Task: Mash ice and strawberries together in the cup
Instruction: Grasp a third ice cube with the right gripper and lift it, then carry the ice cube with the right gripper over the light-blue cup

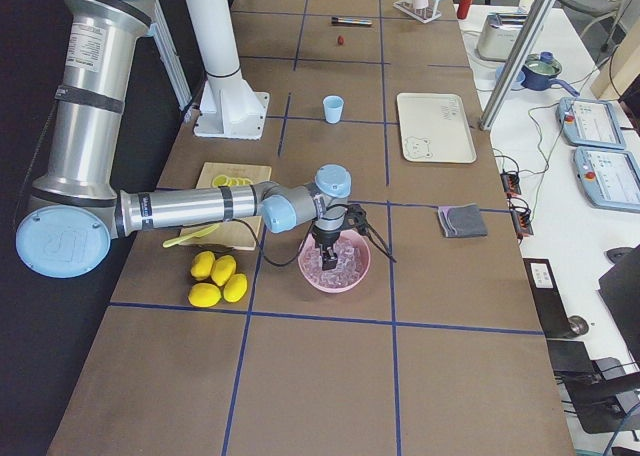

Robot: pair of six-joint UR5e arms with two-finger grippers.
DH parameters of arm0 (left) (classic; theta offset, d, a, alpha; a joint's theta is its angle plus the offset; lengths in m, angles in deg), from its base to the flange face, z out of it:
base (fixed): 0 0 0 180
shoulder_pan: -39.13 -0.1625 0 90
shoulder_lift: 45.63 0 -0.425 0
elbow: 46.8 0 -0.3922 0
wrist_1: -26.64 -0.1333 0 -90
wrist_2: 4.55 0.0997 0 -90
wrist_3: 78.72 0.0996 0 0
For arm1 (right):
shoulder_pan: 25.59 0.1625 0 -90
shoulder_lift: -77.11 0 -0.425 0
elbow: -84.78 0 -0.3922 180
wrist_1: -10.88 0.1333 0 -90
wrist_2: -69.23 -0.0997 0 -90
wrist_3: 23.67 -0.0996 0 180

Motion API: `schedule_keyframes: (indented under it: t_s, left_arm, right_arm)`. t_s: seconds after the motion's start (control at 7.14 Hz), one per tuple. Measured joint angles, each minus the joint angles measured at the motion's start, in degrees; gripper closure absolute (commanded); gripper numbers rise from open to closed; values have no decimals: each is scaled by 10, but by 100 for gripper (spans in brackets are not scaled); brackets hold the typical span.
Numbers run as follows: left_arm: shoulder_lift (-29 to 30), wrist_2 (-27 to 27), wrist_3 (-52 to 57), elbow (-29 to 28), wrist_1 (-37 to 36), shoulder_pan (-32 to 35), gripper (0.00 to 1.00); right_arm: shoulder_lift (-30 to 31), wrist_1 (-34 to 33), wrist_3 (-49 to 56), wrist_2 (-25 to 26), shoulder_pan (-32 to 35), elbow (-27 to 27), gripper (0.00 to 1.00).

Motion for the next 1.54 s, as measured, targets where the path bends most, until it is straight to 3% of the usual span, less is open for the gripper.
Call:
schedule_keyframes:
  t_s: [0.84, 1.26, 1.54]
  left_arm:
    - [0, -1, 0, 2, 0, 0, 0]
    - [0, -1, 0, 6, 0, 0, 0]
    - [1, -1, 0, 8, 0, 0, 0]
  right_arm:
    - [-9, -1, -1, -1, 14, -26, 98]
    - [-111, -9, -130, -1, 8, -42, 96]
    - [-212, -25, -283, 28, -64, -42, 96]
